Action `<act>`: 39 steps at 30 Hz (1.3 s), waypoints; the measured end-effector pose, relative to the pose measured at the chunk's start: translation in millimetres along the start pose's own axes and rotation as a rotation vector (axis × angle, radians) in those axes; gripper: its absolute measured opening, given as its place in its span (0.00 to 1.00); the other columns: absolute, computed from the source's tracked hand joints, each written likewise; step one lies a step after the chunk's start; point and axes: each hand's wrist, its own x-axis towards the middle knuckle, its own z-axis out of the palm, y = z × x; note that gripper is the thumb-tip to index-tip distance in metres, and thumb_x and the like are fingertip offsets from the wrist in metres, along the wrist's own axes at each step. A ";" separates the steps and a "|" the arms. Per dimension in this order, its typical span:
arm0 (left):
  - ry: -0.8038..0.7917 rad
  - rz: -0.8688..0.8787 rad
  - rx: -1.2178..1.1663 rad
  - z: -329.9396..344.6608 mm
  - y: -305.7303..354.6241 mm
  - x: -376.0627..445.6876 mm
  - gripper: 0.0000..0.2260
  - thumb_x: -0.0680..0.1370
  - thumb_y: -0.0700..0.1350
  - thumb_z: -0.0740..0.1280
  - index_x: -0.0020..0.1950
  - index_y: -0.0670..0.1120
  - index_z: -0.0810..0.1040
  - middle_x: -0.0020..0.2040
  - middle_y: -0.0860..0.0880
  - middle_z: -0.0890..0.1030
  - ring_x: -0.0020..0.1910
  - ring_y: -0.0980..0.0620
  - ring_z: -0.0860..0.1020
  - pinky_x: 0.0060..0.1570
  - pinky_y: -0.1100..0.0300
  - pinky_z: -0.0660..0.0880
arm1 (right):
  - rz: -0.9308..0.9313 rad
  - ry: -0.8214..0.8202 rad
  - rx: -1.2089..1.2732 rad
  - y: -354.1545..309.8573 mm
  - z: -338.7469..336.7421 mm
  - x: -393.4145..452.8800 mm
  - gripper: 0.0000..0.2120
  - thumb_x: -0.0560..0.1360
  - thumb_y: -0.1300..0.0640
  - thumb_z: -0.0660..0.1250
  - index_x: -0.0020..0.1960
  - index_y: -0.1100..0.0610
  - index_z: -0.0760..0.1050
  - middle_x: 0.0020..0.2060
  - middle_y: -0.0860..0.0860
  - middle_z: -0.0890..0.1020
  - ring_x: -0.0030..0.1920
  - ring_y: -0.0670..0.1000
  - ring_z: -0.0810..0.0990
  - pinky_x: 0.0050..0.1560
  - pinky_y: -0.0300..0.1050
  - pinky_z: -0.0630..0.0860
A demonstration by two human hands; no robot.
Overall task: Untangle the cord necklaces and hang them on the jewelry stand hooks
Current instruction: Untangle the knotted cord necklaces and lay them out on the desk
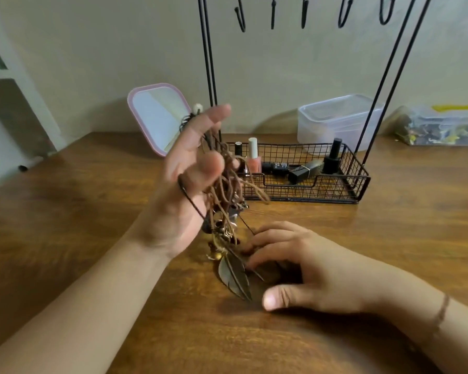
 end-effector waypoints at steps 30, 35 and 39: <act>-0.538 -0.517 1.029 -41.1 12.5 1.4 0.14 0.74 0.49 0.75 0.57 0.61 0.78 0.53 0.61 0.83 0.56 0.67 0.79 0.59 0.68 0.73 | 0.888 0.660 0.056 79.0 -62.5 -53.8 0.14 0.76 0.46 0.70 0.34 0.51 0.78 0.28 0.52 0.78 0.28 0.54 0.72 0.33 0.40 0.68; -0.570 -0.481 1.065 -39.6 10.2 -0.9 0.15 0.75 0.49 0.74 0.57 0.62 0.76 0.54 0.63 0.81 0.57 0.67 0.78 0.59 0.63 0.73 | 0.846 0.542 -0.178 64.7 -55.2 -45.6 0.08 0.73 0.48 0.73 0.38 0.49 0.79 0.33 0.47 0.82 0.35 0.51 0.79 0.36 0.42 0.71; -0.636 -0.454 1.234 -39.4 4.7 -2.2 0.16 0.74 0.55 0.74 0.59 0.65 0.74 0.56 0.67 0.77 0.57 0.69 0.74 0.57 0.64 0.75 | 0.462 0.582 -0.285 38.3 -38.4 -33.7 0.04 0.70 0.50 0.75 0.45 0.46 0.82 0.44 0.43 0.80 0.43 0.46 0.77 0.44 0.41 0.70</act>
